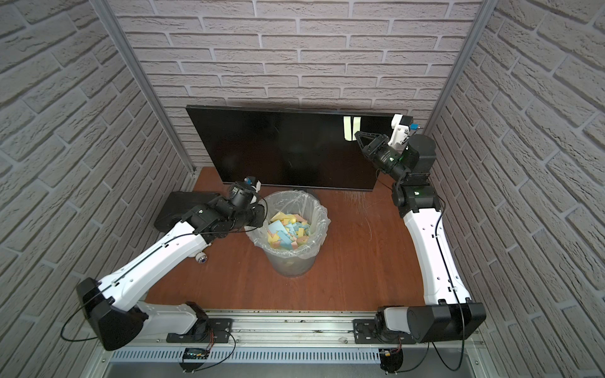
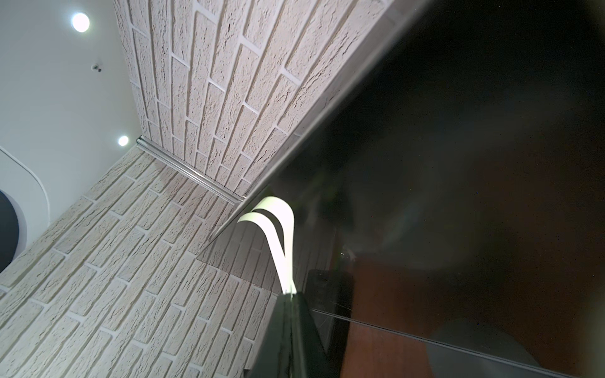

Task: Remove the sticky note from the monitor
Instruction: Tear off the sticky note from the monitor.

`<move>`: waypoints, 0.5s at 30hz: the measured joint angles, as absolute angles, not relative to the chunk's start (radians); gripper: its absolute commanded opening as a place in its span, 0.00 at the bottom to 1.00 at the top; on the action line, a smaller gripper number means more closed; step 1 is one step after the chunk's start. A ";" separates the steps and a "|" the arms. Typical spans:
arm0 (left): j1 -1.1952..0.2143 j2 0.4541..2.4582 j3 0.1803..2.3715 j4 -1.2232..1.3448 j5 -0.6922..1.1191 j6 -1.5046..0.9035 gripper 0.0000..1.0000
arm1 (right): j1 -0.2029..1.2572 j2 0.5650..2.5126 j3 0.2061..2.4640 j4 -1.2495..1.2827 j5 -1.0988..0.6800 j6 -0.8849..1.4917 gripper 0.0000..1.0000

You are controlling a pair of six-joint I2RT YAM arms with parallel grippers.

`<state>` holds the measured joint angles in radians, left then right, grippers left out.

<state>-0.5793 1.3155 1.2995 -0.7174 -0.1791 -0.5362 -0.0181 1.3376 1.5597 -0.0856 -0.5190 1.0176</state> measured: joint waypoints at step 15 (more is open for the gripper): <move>-0.579 1.316 1.299 -0.717 -0.179 -0.536 0.21 | -0.018 1.338 1.567 -0.086 -0.520 1.018 0.03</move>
